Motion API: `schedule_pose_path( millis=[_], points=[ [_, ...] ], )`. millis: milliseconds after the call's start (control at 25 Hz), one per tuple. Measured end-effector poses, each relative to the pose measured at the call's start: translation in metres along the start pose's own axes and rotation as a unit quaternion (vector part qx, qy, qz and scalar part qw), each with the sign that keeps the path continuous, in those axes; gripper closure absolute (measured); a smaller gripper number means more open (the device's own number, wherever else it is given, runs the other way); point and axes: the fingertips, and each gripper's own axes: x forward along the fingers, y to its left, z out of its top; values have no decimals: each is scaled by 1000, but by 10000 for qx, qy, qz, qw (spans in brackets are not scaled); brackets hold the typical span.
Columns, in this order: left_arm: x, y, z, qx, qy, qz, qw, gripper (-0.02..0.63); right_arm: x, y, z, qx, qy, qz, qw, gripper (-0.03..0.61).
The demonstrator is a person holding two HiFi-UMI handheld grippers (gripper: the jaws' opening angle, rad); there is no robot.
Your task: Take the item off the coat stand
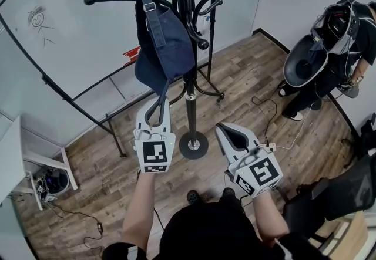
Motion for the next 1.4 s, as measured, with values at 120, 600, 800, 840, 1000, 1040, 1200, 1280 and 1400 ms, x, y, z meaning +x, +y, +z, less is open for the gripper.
schedule_pose_path(
  millis=[120,600,800,840,1000,1040,1200,1280,1400],
  points=[
    [-1,0,1,64,-10,6,10000,583,-1,-1,-1,16,-3,-11,10000,548],
    [-11,10,6,239,-84,313,9992,584,2,0,0,27,-28,69,10000,548],
    [-16,25,12,254,-150,487,9984,584,7,5,5,24,-36,102,9999,548],
    [-17,26,13,280,-157,510,9982,584,6,5,5,23,-43,111,9999,548],
    [-22,29,16,414,-147,600,9972,584,6,6,4,35,-81,162,9998,548],
    [-23,30,16,448,-138,626,9969,584,6,6,4,43,-88,175,9998,548],
    [-28,35,18,569,-131,717,9957,584,9,9,3,66,-104,241,9996,548],
    [-30,38,19,635,-130,766,9950,584,10,10,1,71,-106,270,9996,548],
    [-34,41,20,690,-135,834,9940,584,11,11,-1,78,-99,296,9995,548]
  ],
)
